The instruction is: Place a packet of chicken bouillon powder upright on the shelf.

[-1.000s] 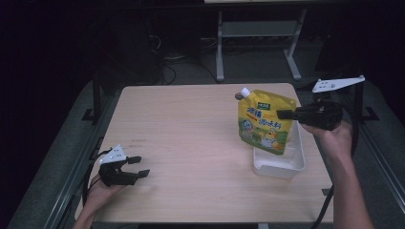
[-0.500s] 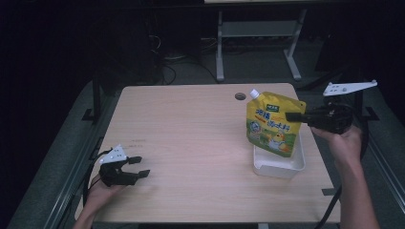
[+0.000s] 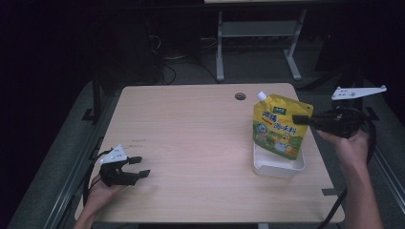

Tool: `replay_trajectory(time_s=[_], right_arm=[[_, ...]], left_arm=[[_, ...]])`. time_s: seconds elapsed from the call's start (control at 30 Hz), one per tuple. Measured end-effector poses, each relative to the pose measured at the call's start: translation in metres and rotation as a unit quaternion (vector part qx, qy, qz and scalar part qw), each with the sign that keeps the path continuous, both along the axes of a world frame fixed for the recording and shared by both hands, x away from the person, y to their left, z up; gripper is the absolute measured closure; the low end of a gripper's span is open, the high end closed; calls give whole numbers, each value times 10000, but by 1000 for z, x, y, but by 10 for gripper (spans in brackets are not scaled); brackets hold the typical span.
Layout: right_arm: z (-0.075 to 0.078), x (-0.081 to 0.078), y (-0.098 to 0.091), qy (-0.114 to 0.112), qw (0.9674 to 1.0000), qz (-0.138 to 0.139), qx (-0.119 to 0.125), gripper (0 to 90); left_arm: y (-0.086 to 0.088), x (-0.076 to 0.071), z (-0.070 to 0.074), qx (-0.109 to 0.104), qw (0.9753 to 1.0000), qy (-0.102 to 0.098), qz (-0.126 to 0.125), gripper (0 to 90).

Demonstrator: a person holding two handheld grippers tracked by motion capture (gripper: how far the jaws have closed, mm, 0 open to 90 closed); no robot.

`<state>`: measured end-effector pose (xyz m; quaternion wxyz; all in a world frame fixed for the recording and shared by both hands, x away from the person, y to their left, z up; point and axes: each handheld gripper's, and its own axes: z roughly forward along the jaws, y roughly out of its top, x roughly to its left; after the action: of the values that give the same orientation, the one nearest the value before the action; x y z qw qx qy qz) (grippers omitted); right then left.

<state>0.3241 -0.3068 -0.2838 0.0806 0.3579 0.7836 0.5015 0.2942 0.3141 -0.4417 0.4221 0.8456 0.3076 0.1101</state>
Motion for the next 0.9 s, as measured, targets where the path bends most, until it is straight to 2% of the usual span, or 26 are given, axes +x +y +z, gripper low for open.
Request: replay_trajectory(time_s=[0.33, 0.67, 0.9], right_arm=[[-8, -3, -10, 22, 9999, -69, 71, 898], [-11, -9, -14, -67, 9997, 85, 198, 898], [-17, -11, -15, -47, 9996, 173, 217, 898]], left_arm=[[-1, 0, -1, -22, 10000, 23, -1, 331], [0, 1, -1, -36, 10000, 36, 14, 331], [-1, 1, -1, -25, 10000, 40, 5, 331]])
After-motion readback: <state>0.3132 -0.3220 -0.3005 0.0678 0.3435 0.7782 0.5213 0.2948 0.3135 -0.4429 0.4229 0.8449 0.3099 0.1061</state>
